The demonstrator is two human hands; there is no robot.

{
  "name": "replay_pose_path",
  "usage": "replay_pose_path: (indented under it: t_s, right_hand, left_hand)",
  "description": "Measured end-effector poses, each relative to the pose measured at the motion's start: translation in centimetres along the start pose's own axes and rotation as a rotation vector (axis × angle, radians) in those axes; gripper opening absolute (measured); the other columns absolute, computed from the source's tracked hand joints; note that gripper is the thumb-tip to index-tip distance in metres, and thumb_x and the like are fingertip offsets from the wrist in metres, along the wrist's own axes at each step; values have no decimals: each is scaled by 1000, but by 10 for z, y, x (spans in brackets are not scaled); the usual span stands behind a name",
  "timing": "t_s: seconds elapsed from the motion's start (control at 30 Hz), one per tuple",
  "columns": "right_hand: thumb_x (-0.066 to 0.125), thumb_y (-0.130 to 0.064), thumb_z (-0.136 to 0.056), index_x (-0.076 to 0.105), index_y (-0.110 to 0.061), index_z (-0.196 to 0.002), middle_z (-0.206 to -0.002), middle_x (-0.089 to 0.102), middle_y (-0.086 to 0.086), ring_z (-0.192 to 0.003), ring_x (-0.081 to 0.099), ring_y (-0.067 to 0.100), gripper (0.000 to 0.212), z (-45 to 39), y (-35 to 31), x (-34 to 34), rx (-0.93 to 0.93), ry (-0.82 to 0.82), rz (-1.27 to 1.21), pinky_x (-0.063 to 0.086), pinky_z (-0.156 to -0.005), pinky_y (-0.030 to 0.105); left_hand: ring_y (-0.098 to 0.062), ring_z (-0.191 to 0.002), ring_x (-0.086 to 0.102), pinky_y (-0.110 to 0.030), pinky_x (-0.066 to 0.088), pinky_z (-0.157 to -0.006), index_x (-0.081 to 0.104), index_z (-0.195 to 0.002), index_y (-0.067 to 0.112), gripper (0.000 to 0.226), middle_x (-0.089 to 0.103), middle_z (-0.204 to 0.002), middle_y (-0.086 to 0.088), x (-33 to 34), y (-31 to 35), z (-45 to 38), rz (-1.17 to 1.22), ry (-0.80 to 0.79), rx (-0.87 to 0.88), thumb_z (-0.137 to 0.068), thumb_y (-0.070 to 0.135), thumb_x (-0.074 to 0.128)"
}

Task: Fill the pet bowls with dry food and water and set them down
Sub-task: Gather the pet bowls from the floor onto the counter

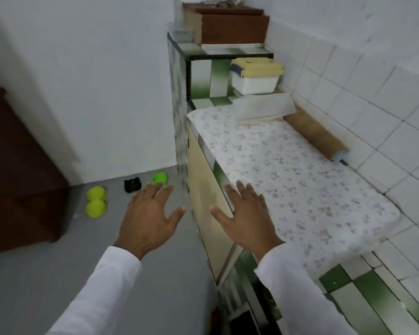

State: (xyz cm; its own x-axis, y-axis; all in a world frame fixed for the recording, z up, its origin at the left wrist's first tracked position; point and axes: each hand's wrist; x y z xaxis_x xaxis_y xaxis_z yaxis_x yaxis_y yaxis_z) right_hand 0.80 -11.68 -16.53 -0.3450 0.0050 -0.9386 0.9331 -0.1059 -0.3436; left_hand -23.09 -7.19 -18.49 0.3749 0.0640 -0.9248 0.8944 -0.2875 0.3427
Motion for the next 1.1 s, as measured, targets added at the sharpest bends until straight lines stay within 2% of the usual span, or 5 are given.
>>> replay_pose_path:
  t_s: [0.23,0.43,0.53,0.9,1.1]
  right_hand:
    - [32,-81,-89,23,-35,-159,-169,13,0,-156,3,23,84,-94,-42,20,-151,-62,-37,4,-126,49]
    - [32,-79,-91,20,-35,-160,-170,11,-1,-156,4,22,83,-178,-79,26,-253,-133,-36,6,-126,50]
    - [32,-79,-91,19,-36,-160,-170,11,-1,-156,3,22,82,-219,-93,32,-288,-158,-41,6,-126,51]
    - [30,-80,-92,22,-33,-160,-169,13,1,-156,7,23,82,-341,-153,78,-343,-232,-45,10,-125,51]
    - [28,-81,-91,22,-34,-160,-170,12,2,-156,5,24,84,-406,-196,108,-330,-240,-24,12,-125,52]
  left_hand:
    - [-37,-142,46,-53,39,-116,59,-144,16,83,55,-148,-14,-5,-49,-47,-20,66,-147,-86,73,38]
    - [-35,-145,42,-49,30,-119,55,-148,20,86,51,-153,-11,-10,-92,-103,-74,74,-251,-86,75,33]
    - [-33,-145,42,-49,30,-119,55,-148,20,85,52,-152,-10,-9,-112,-130,-69,90,-294,-86,74,34]
    - [-35,-146,41,-55,34,-119,54,-148,21,85,52,-153,-11,-1,-206,-207,-53,69,-412,-87,76,32]
    - [-37,-141,46,-55,39,-116,58,-144,20,80,57,-147,-11,0,-274,-263,-41,59,-390,-88,73,37]
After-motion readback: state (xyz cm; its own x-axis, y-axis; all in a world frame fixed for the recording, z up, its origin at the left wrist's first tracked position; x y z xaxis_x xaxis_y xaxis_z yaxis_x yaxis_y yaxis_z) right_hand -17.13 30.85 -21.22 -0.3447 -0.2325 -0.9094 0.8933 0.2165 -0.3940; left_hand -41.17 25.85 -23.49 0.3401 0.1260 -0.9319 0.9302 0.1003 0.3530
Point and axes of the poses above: each hand's wrist, its own z-axis away from the middle knuckle, its own x-axis out of the palm, y = z × x
